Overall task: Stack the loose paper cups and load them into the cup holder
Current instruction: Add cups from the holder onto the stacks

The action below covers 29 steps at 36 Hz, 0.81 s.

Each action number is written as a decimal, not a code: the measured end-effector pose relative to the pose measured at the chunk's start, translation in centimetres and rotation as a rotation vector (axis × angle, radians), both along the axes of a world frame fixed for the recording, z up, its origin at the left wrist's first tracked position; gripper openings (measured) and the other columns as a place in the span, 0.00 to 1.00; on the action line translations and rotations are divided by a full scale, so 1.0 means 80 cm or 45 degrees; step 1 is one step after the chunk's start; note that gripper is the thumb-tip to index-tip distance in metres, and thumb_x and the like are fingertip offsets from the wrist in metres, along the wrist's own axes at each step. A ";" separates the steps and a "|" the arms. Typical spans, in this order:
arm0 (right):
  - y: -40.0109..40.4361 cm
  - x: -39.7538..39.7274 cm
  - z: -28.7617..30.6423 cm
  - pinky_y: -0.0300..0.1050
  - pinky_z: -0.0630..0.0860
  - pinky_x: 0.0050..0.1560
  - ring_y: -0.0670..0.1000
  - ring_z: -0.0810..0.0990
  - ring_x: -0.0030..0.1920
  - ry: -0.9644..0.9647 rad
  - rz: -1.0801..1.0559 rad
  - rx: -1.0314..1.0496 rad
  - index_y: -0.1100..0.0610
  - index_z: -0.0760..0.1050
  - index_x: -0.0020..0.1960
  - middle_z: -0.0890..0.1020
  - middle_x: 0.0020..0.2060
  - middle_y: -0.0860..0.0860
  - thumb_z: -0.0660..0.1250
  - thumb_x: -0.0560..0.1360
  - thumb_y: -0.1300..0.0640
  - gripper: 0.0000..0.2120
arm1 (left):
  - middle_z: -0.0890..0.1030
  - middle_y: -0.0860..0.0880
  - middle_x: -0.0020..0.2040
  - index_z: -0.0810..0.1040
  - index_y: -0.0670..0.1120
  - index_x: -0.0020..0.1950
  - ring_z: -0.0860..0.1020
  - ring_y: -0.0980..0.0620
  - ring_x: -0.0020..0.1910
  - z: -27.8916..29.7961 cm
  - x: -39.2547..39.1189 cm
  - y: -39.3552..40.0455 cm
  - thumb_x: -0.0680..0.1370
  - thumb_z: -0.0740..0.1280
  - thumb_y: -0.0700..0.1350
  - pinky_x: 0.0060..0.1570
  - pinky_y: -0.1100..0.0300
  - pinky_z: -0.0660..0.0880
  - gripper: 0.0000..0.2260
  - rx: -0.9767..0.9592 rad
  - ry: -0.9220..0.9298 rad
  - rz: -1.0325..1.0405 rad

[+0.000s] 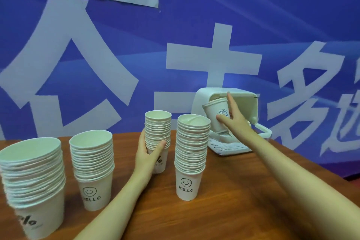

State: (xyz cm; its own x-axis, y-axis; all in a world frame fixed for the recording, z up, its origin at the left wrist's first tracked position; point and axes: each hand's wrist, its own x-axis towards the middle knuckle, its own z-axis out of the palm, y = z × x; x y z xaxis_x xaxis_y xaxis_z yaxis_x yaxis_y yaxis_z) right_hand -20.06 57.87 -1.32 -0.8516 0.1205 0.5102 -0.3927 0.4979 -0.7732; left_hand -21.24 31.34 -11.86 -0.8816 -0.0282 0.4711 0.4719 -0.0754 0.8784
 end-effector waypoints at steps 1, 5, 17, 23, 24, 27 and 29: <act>-0.012 0.001 0.010 0.33 0.72 0.56 0.45 0.77 0.56 0.024 0.039 -0.009 0.45 0.50 0.79 0.70 0.58 0.41 0.62 0.79 0.62 0.35 | 0.74 0.56 0.67 0.63 0.54 0.74 0.72 0.58 0.66 0.001 0.001 0.000 0.72 0.72 0.57 0.64 0.56 0.72 0.34 0.012 -0.002 -0.013; -0.049 -0.019 0.042 0.27 0.74 0.42 0.42 0.76 0.45 0.071 0.146 -0.091 0.48 0.57 0.77 0.74 0.53 0.47 0.60 0.79 0.64 0.30 | 0.72 0.61 0.68 0.63 0.58 0.73 0.70 0.64 0.66 0.007 0.003 0.002 0.76 0.66 0.57 0.65 0.62 0.69 0.26 0.061 -0.024 -0.076; -0.143 -0.084 0.036 0.43 0.82 0.46 0.52 0.82 0.53 -0.024 0.468 -0.230 0.48 0.64 0.65 0.76 0.59 0.61 0.71 0.75 0.60 0.24 | 0.71 0.61 0.70 0.62 0.55 0.76 0.69 0.62 0.69 -0.003 -0.010 -0.005 0.82 0.59 0.48 0.61 0.69 0.69 0.22 0.138 -0.054 -0.064; -0.140 -0.084 0.040 0.52 0.80 0.55 0.58 0.81 0.57 0.015 0.480 -0.254 0.44 0.66 0.64 0.79 0.56 0.59 0.75 0.71 0.55 0.26 | 0.69 0.59 0.72 0.61 0.56 0.76 0.67 0.62 0.70 -0.004 -0.009 -0.003 0.79 0.62 0.55 0.64 0.65 0.68 0.26 0.063 -0.033 -0.099; -0.140 -0.082 0.042 0.51 0.80 0.56 0.57 0.81 0.57 0.025 0.492 -0.233 0.45 0.65 0.65 0.80 0.56 0.57 0.74 0.73 0.57 0.26 | 0.69 0.59 0.72 0.61 0.56 0.76 0.67 0.61 0.71 -0.003 -0.008 -0.002 0.77 0.62 0.57 0.65 0.64 0.67 0.28 0.053 -0.028 -0.098; -0.141 -0.075 0.048 0.45 0.79 0.57 0.50 0.81 0.54 0.024 0.542 -0.089 0.47 0.65 0.67 0.79 0.54 0.54 0.71 0.74 0.63 0.27 | 0.69 0.59 0.72 0.61 0.55 0.77 0.67 0.62 0.70 -0.002 -0.007 -0.002 0.78 0.63 0.56 0.60 0.71 0.68 0.28 0.072 -0.033 -0.084; -0.140 -0.070 0.050 0.43 0.79 0.56 0.48 0.81 0.52 0.001 0.560 0.033 0.49 0.66 0.67 0.80 0.53 0.53 0.72 0.74 0.63 0.27 | 0.69 0.59 0.72 0.61 0.54 0.77 0.67 0.62 0.70 -0.002 -0.008 -0.003 0.80 0.62 0.51 0.58 0.73 0.68 0.25 0.091 -0.033 -0.068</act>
State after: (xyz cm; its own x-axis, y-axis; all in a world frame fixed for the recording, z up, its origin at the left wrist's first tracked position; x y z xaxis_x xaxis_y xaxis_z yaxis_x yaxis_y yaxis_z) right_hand -25.69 46.66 2.65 -0.8187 -0.2661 0.5088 -0.5721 0.3023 -0.7624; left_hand -21.85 31.07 -12.01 -0.8947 -0.0136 0.4464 0.4425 -0.1628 0.8819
